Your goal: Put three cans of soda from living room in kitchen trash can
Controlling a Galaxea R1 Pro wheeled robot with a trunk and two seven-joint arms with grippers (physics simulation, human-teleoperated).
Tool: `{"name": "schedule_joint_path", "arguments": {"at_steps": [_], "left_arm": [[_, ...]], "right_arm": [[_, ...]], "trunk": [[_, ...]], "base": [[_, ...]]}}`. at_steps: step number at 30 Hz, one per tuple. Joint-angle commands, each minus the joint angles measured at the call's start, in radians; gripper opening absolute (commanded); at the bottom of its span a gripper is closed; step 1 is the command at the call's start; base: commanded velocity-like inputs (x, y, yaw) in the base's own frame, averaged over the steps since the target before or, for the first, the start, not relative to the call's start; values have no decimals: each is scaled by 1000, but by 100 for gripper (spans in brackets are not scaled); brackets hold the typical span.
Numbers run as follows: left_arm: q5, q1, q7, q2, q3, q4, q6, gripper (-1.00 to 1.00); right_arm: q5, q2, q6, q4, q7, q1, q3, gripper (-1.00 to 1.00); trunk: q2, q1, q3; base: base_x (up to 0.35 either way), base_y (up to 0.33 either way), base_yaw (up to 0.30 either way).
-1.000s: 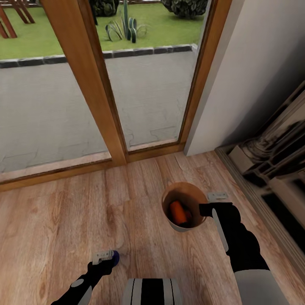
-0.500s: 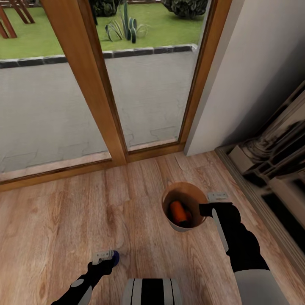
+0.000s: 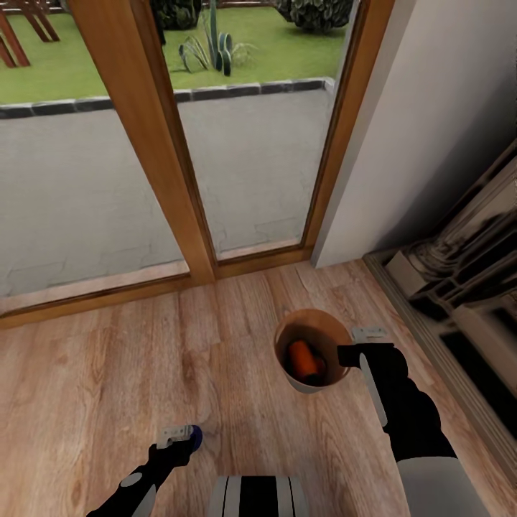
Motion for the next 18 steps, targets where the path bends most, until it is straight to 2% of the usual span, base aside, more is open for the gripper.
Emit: {"name": "schedule_joint_path", "arguments": {"at_steps": [1, 9, 18], "left_arm": [[0, 0, 0, 0, 0, 0, 0, -100], [0, 0, 0, 0, 0, 0, 1, -100], [0, 0, -1, 0, 0, 0, 1, -100]], "right_arm": [[-13, 0, -1, 0, 4, 0, 0, -100], [-13, 0, -1, 0, 4, 0, 0, -100], [-13, 0, -1, 0, 4, 0, 0, -100]], "trunk": [[7, -4, 3], [63, -35, 30], [126, -69, 71]], "base": [[0, 0, 0], [0, 0, 0], [0, 0, 0]]}}
